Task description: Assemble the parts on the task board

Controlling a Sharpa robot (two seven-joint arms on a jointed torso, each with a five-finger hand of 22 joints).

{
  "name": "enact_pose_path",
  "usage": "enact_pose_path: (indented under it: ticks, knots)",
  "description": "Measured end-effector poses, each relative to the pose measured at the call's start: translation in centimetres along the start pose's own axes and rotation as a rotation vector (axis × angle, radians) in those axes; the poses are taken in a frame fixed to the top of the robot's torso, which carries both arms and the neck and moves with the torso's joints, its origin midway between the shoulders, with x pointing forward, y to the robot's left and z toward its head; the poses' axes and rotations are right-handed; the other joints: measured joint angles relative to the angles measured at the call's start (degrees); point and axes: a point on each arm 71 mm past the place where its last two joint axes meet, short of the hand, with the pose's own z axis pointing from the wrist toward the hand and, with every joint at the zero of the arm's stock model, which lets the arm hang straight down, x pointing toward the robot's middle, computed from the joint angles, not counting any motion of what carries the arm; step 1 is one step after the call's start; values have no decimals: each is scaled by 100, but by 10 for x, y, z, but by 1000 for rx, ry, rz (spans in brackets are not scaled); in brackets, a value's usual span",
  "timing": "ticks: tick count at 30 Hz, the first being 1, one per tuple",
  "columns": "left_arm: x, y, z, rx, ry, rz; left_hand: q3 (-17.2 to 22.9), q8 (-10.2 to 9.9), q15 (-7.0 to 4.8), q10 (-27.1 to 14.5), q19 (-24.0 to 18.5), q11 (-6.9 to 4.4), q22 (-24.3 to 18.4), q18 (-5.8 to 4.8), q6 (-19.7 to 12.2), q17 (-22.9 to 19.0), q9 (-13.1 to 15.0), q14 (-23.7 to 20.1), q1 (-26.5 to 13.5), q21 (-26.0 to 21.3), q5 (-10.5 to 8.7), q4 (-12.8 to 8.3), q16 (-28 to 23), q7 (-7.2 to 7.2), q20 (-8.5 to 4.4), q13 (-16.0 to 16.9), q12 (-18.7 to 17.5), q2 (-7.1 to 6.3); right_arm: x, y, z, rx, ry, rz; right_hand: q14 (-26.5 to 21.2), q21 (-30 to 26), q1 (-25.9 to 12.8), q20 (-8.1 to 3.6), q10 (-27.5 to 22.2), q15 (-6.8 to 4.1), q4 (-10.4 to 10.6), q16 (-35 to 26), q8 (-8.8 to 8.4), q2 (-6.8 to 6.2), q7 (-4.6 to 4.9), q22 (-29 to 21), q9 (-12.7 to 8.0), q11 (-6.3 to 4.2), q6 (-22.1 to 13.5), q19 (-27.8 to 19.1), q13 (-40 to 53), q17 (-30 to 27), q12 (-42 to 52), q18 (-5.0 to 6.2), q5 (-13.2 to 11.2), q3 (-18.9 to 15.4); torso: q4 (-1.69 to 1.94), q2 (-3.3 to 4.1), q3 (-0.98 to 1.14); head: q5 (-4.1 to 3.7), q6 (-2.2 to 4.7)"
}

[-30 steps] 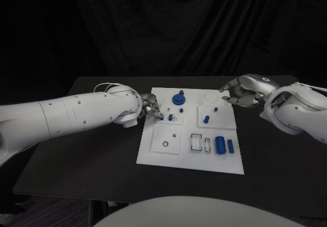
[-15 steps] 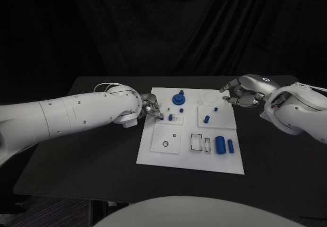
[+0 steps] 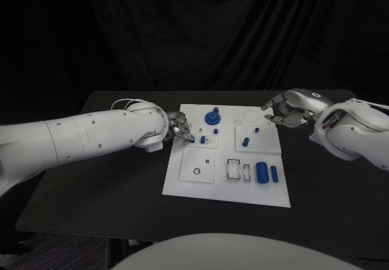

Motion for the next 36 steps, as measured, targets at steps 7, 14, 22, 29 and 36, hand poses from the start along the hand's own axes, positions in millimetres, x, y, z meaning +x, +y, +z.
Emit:
enact_pose_path:
  ticks: [7,14,22,29,36]
  knots:
    - [0,0,0,0,1,1,2,0,0,0,0,0,0,0,1,0,0,0,-15,0,0,-2,0,0,0,0,0,-15,0,0,0,2,1,0,0,0,0,0,0,0,0,0,0,0,0,0,0,0,0,0,0,0,0,0,0,0,-1,-1,0,15,0]
    - [0,0,0,0,2,1,3,-81,0,0,-31,0,0,0,116,0,-107,0,-381,-45,-754,128,0,-66,9,0,0,78,0,0,0,3,3,0,0,0,0,0,0,0,0,0,-23,0,0,-1,1,0,0,0,0,0,0,0,0,0,-1,-1,0,17,0]
    - [2,-2,1,13,9,3,-421,-599,74,-9,-84,93,0,0,71,0,-775,-9,-641,-147,-1447,583,0,94,62,0,0,111,1,0,0,5,5,0,0,0,0,0,0,0,-16,0,-23,0,0,4,-5,0,0,0,0,0,0,0,0,16,1,3,-1,28,0]
    - [1,-3,2,22,11,4,-532,-698,94,-9,-103,93,0,0,111,0,-840,11,-639,-169,-1544,641,0,135,81,0,0,113,1,0,0,5,7,0,0,0,-1,0,0,0,-16,0,-23,0,0,4,-4,0,0,0,0,0,0,0,0,16,1,5,-1,30,0]
    - [1,-3,3,25,12,5,-663,-754,93,-30,-122,114,0,0,132,0,-840,11,-685,-191,-1566,772,0,155,102,0,0,159,1,0,0,7,9,0,0,0,-1,0,0,0,-16,0,-23,0,0,3,-4,0,0,0,0,0,0,0,0,16,1,5,-1,30,0]
